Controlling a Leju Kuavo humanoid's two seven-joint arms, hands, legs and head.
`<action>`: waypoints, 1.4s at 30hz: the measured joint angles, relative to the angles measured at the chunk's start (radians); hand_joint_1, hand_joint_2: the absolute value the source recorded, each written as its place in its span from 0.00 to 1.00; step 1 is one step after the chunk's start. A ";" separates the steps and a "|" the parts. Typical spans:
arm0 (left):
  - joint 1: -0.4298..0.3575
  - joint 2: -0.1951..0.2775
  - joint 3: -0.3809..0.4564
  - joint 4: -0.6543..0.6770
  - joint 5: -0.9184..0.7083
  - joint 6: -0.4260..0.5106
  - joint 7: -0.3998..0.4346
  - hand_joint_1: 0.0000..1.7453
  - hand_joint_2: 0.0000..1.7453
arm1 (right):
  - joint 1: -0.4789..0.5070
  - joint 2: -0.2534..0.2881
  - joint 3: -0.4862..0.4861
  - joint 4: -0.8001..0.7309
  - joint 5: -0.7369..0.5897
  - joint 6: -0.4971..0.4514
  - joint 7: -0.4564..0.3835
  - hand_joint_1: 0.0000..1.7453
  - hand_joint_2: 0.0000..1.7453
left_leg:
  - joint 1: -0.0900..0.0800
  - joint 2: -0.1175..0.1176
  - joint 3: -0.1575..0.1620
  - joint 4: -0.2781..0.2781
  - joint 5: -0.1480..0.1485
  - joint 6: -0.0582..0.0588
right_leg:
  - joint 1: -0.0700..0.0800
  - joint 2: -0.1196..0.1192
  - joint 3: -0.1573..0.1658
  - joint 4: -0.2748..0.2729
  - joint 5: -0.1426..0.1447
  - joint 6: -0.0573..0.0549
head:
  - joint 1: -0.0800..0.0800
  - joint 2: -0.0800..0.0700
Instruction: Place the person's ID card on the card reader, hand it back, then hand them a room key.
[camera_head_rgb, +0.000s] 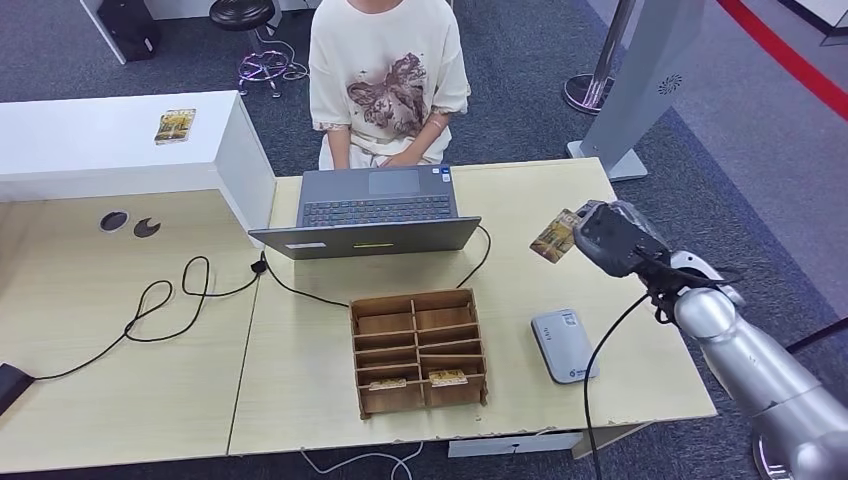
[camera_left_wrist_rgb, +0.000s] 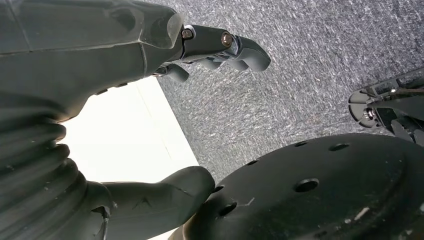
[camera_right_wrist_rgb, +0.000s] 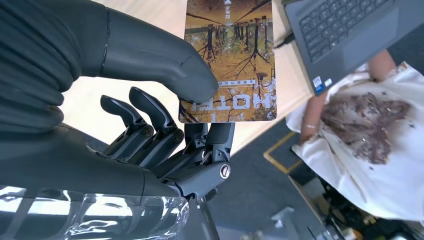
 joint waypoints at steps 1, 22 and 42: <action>0.000 -0.001 0.000 0.000 -0.001 0.000 0.000 0.00 1.00 | -0.003 0.017 -0.001 -0.003 0.025 -0.011 0.002 1.00 1.00 | 0.000 0.000 0.000 0.000 0.000 0.000 | 0.000 0.000 0.000 0.000 0.000 0.000 | 0.000 0.000; -0.002 -0.003 0.000 0.000 -0.039 -0.005 0.001 0.00 1.00 | -0.139 0.305 -0.053 0.045 0.473 -0.141 0.106 1.00 1.00 | 0.002 0.000 0.000 0.000 0.000 -0.001 | 0.002 0.000 0.000 0.000 0.000 0.000 | 0.000 0.000; -0.003 -0.002 0.000 0.000 -0.073 -0.025 -0.001 0.00 1.00 | -0.265 0.447 -0.087 0.209 0.786 -0.130 0.137 1.00 1.00 | 0.002 0.000 0.000 0.000 0.000 -0.001 | 0.002 0.000 0.000 0.000 0.000 0.000 | 0.000 0.000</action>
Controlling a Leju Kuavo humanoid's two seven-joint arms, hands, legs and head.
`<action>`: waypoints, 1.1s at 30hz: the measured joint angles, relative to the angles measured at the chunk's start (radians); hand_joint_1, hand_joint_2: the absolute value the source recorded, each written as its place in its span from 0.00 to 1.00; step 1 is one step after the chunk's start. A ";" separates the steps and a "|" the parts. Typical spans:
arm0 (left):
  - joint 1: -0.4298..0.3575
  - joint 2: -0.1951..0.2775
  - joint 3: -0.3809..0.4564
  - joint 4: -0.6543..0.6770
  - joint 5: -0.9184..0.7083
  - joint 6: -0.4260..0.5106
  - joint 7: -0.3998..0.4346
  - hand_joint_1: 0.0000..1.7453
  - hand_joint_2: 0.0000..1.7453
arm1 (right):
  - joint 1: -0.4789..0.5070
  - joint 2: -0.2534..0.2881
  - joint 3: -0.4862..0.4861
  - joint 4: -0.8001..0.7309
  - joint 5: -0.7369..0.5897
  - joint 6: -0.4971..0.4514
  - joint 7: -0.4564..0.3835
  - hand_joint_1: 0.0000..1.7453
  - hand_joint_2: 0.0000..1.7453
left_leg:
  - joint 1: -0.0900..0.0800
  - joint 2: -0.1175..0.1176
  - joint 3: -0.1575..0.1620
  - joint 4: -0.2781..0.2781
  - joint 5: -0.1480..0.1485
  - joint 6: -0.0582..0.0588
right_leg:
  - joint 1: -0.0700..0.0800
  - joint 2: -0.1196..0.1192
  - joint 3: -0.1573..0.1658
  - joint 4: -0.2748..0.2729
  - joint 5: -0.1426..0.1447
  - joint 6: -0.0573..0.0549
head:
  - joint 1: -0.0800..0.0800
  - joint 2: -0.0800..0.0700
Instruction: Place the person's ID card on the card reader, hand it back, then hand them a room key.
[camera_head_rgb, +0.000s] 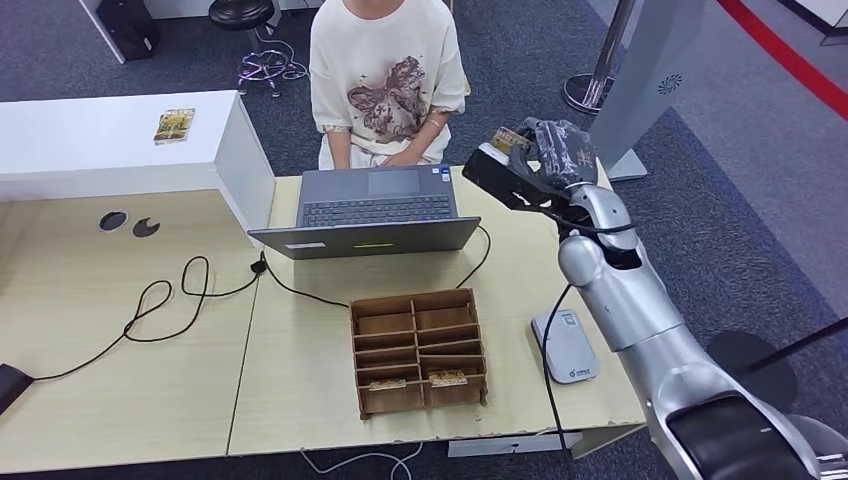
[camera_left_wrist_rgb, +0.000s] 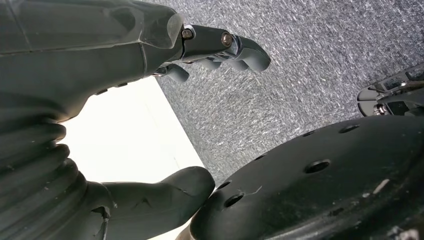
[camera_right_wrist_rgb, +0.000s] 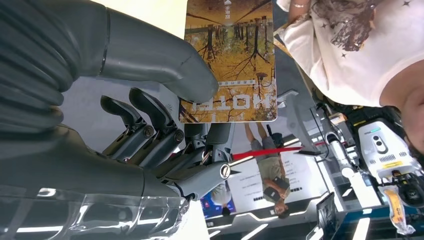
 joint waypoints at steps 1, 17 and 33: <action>0.000 0.000 0.000 0.000 -0.002 -0.001 -0.001 0.00 1.00 | -0.010 0.005 0.001 0.016 0.008 0.005 -0.002 1.00 1.00 | 0.000 0.000 0.000 0.000 0.000 0.000 | 0.000 0.000 0.000 0.000 0.000 0.000 | 0.000 0.000; -0.002 0.002 0.000 0.000 -0.019 -0.009 -0.009 0.00 1.00 | -0.112 0.074 0.004 0.215 0.059 -0.009 0.016 1.00 1.00 | 0.000 0.000 0.000 0.000 0.000 0.000 | 0.000 0.000 0.000 0.000 0.000 0.000 | 0.000 0.000; -0.002 0.003 0.000 0.000 -0.029 -0.011 -0.009 0.00 1.00 | -0.139 0.110 -0.029 0.308 0.104 -0.028 0.003 1.00 1.00 | 0.000 0.000 0.000 0.000 0.000 0.000 | 0.000 0.000 0.000 0.000 0.000 0.000 | 0.000 0.000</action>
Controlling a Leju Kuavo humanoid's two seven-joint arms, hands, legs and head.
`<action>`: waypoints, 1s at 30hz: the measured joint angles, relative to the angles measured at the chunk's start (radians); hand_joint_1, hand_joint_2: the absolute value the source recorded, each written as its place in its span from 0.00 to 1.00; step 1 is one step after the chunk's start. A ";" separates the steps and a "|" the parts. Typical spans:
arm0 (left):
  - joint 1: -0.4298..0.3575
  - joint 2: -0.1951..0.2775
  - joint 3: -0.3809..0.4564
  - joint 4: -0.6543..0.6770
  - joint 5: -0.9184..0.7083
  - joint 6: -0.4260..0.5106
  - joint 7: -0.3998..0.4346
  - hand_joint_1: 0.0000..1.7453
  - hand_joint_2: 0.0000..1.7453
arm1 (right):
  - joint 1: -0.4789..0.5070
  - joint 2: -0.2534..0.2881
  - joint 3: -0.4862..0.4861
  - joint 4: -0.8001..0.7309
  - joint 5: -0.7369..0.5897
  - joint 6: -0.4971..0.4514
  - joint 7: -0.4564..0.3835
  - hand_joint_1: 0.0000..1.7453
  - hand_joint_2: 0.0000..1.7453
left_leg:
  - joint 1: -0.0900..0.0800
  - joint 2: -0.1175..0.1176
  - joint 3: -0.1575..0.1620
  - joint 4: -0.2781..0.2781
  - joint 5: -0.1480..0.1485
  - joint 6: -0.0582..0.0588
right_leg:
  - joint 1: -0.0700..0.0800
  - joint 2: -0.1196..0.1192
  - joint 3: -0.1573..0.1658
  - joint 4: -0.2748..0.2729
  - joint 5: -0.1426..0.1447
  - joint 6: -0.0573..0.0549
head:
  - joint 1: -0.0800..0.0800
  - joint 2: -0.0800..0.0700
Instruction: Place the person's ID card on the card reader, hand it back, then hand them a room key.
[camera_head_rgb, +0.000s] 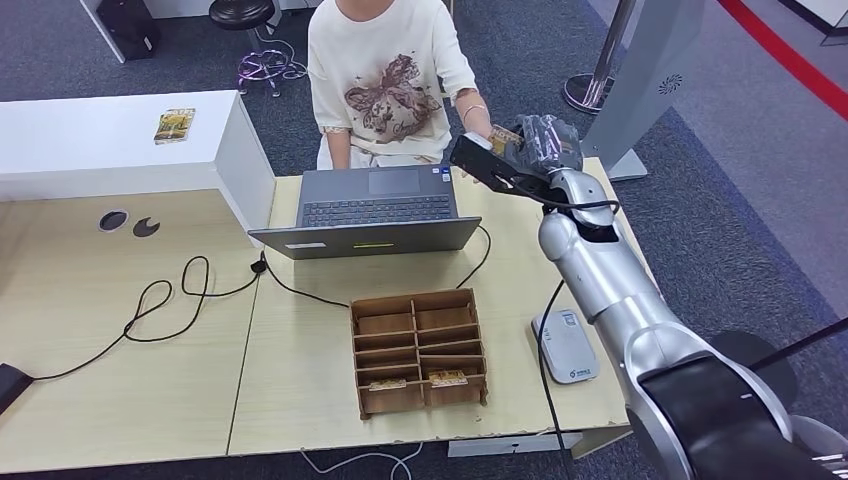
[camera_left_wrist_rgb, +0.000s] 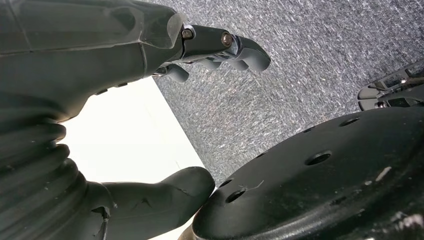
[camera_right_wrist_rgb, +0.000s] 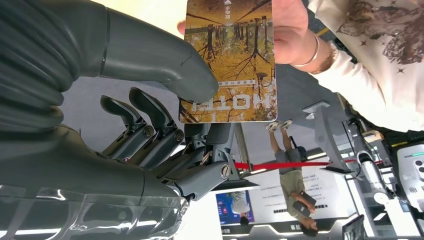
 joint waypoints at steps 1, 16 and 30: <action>0.000 0.000 0.000 0.000 -0.001 0.000 0.000 0.00 1.00 | 0.000 0.001 -0.001 0.003 0.004 0.000 0.000 1.00 1.00 | 0.000 0.000 0.000 0.000 0.000 0.000 | 0.000 0.000 0.000 0.000 0.000 0.000 | 0.000 0.000; 0.000 0.000 0.000 0.000 -0.003 0.000 -0.001 0.00 1.00 | -0.007 0.021 -0.004 0.019 0.036 -0.015 0.013 0.00 1.00 | 0.000 0.000 0.000 0.000 0.000 0.000 | 0.000 0.000 0.000 0.000 0.000 0.000 | 0.000 0.000; 0.000 0.000 0.000 0.000 0.006 0.005 -0.007 0.00 1.00 | 0.096 0.022 -0.115 -0.134 -0.081 -0.092 -0.063 0.00 1.00 | 0.000 0.000 0.000 0.000 0.000 0.000 | 0.000 0.000 -0.001 0.000 0.000 0.000 | 0.000 0.000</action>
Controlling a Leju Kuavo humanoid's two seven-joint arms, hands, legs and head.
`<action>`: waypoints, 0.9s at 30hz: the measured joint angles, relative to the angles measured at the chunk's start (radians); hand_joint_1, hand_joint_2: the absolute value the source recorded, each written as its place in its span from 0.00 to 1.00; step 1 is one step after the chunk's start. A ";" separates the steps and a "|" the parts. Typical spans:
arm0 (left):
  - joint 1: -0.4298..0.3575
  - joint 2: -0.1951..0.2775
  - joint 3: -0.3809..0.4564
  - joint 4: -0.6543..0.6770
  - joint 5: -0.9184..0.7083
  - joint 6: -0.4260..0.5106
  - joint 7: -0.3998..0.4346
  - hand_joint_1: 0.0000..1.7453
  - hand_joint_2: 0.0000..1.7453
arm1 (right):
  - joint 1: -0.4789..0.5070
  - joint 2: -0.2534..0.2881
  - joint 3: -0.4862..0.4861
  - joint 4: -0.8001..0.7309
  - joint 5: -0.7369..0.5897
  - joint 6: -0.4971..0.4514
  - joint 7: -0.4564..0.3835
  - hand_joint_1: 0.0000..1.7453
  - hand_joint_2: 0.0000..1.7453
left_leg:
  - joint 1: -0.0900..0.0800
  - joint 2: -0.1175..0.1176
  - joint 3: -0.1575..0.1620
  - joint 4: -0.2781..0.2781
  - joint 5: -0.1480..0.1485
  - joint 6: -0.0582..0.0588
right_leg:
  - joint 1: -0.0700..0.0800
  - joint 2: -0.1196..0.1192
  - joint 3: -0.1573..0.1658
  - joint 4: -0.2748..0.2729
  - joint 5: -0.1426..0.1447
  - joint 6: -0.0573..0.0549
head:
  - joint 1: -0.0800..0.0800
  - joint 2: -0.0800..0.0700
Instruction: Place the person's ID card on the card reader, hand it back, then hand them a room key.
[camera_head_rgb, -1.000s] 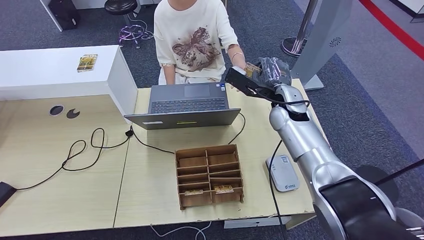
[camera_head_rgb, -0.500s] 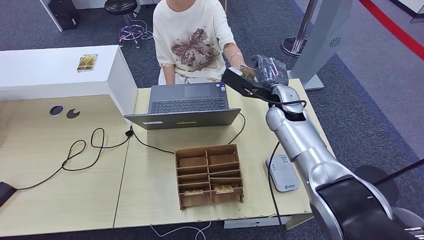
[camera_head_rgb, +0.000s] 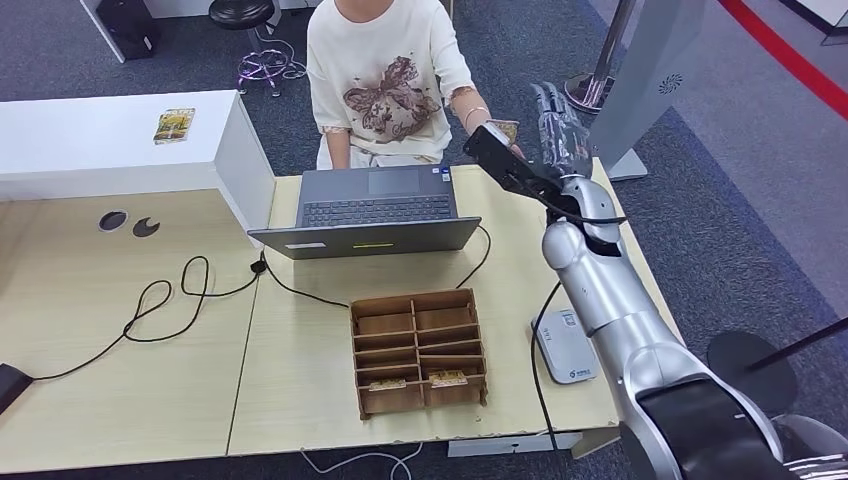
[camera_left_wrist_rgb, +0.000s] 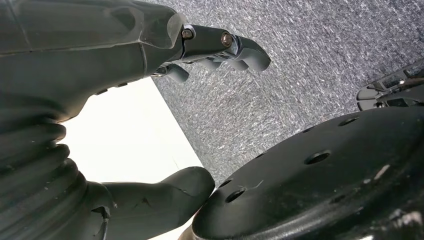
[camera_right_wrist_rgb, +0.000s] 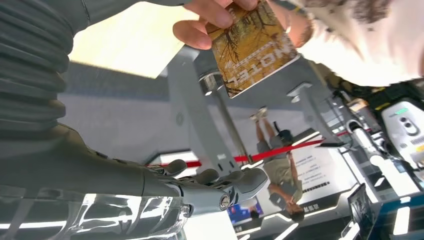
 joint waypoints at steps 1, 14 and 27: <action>0.000 0.000 0.000 0.000 0.003 0.002 0.000 0.00 1.00 | 0.015 0.000 -0.017 -0.024 -0.038 0.010 -0.019 0.00 1.00 | 0.000 0.000 0.000 0.000 0.000 0.000 | 0.000 0.000 0.000 0.000 0.000 0.000 | 0.000 0.000; 0.006 -0.006 0.008 0.000 0.046 0.028 0.003 0.00 1.00 | 0.367 -0.041 -0.162 -0.444 -0.431 0.075 -0.297 0.00 1.00 | 0.000 -0.001 -0.002 0.000 -0.001 0.000 | 0.000 -0.001 -0.001 -0.001 0.000 0.000 | 0.000 0.000; 0.012 -0.019 0.074 0.000 0.088 0.058 0.010 0.00 1.00 | 0.771 -0.081 -0.239 -0.815 -0.781 0.177 -0.487 0.00 1.00 | 0.000 -0.001 -0.003 0.000 -0.001 0.000 | 0.000 -0.001 -0.003 -0.001 -0.001 0.000 | 0.000 0.000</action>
